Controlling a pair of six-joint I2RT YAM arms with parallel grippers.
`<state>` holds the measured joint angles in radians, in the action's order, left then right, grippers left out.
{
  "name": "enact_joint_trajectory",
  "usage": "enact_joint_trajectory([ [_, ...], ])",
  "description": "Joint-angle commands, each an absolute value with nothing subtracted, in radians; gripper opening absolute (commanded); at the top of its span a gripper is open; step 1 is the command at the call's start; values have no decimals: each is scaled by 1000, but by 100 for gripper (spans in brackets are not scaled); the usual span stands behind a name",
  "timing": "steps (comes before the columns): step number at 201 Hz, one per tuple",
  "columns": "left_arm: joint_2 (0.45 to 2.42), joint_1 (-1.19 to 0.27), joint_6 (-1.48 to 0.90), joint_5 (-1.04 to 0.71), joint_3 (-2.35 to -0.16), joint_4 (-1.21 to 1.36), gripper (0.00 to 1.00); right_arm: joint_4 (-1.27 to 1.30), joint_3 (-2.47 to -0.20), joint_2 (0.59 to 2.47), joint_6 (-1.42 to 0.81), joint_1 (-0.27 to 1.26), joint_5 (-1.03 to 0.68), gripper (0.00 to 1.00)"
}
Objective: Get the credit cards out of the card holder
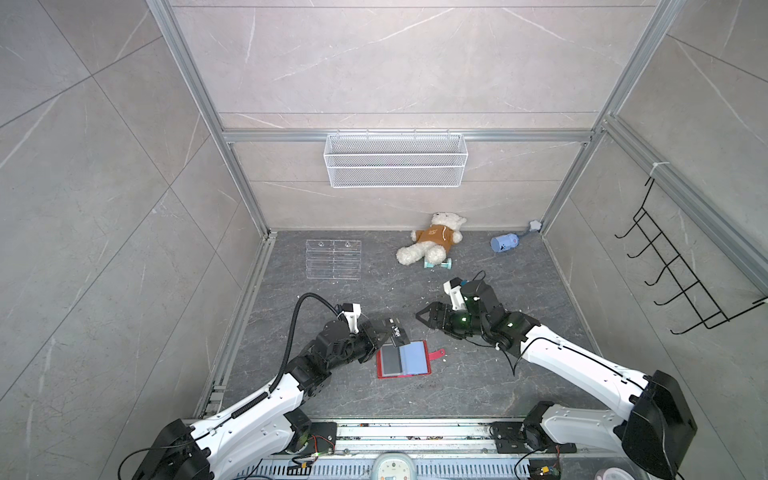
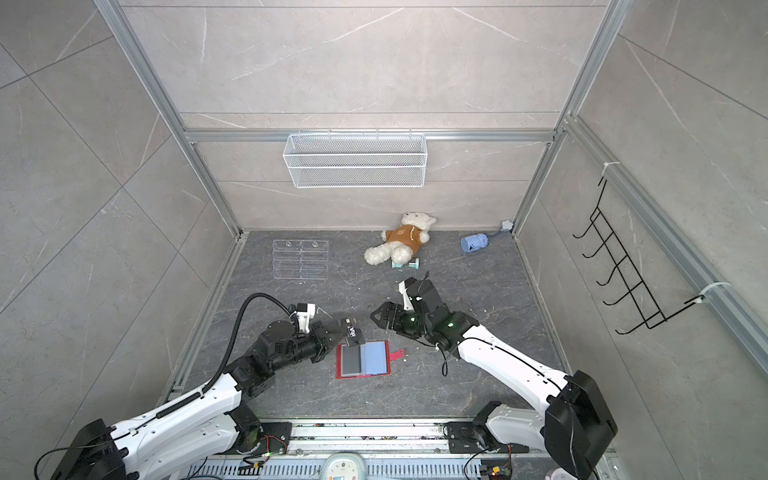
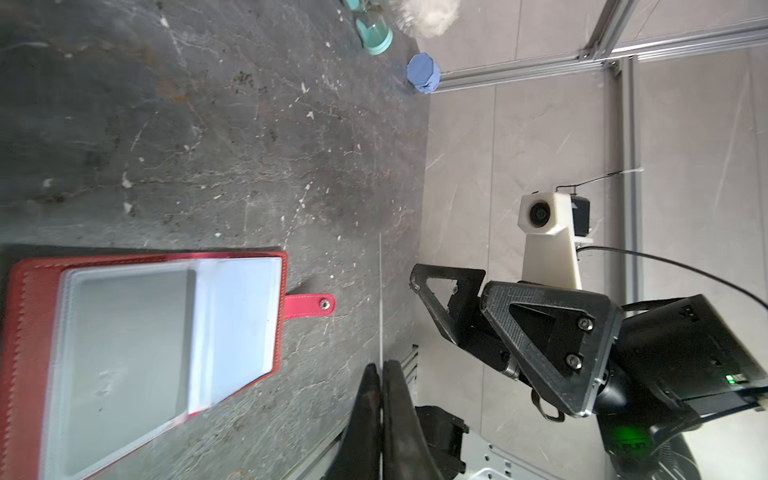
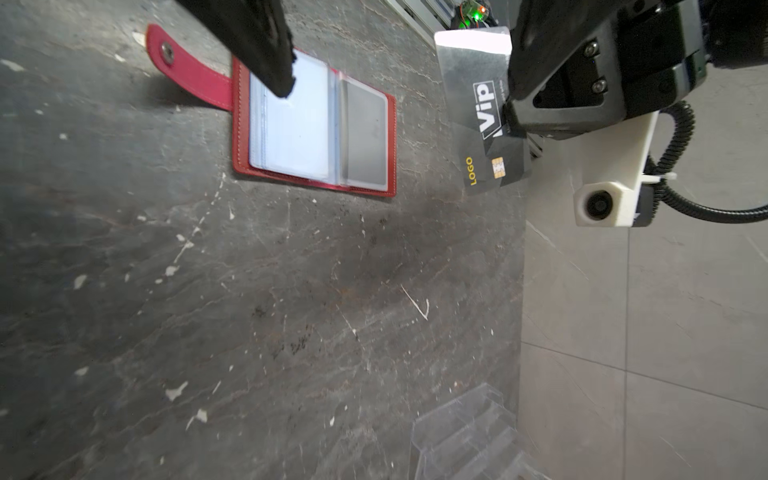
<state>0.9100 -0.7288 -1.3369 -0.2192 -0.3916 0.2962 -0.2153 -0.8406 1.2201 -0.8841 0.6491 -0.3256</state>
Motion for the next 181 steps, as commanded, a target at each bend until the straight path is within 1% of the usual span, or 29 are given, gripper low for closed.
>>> enact_joint_trajectory([
  [1,950,-718,-1431,-231,-462,483,0,-191,-858,1178,-907,615,-413,83],
  [44,1047,-715,-1533,-236,-514,656,0,34,-796,1144,-1028,560,-535,82],
  [82,1134,-715,-1587,-248,-535,780,0,163,-762,1157,-1102,557,-574,78],
  [110,1164,-716,-1603,-254,-532,832,0,231,-735,1164,-1129,556,-586,73],
  [144,1186,-718,-1617,-265,-522,890,0,290,-713,1188,-1155,557,-603,61],
  [181,1198,-718,-1621,-272,-517,909,0,321,-712,1207,-1165,557,-610,52],
])
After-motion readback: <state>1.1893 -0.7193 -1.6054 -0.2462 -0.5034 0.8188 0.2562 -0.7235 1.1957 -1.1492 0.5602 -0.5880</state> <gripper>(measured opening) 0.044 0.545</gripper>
